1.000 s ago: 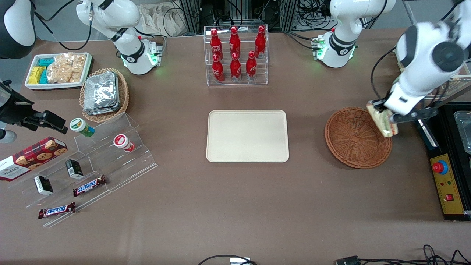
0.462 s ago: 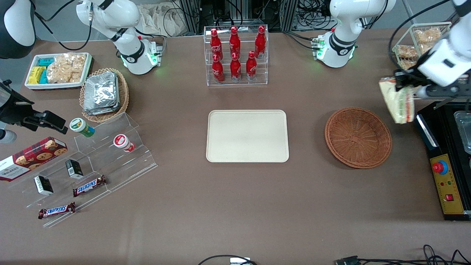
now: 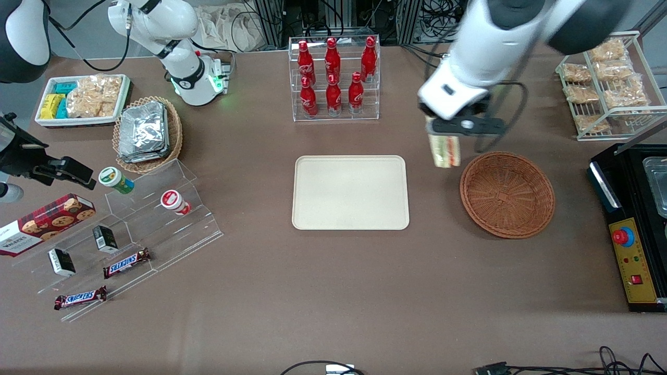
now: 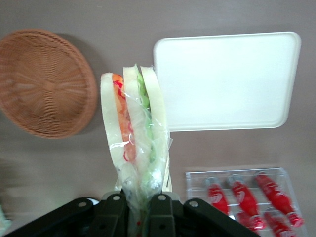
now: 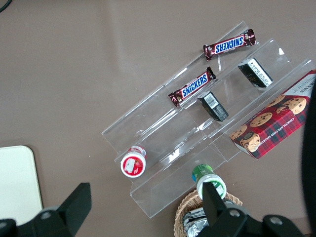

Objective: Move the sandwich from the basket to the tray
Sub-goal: 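Carry the sandwich over the cream tray and lower it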

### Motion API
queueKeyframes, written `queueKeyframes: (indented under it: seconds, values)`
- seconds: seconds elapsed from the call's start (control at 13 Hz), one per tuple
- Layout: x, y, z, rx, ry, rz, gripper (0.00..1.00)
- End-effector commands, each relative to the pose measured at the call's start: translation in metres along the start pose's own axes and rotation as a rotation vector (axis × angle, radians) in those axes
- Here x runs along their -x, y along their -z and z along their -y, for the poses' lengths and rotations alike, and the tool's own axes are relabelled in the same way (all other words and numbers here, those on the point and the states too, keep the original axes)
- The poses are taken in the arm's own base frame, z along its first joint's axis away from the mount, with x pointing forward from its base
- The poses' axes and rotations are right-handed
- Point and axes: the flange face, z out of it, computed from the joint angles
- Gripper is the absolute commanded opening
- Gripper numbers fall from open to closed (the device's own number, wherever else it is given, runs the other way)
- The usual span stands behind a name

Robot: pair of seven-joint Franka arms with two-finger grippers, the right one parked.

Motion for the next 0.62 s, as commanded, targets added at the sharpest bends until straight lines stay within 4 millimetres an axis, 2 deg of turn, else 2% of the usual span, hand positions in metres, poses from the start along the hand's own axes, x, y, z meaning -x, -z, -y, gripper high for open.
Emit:
queueKeyframes:
  seconds: [0.0, 0.15, 0.54]
  values:
    - [-0.026, -0.028, -0.018, 0.035, 0.044, 0.008, 0.00]
    - [-0.040, -0.074, -0.028, 0.041, 0.035, -0.002, 0.00]
    - [-0.074, -0.212, -0.044, 0.003, -0.045, -0.027, 0.00]
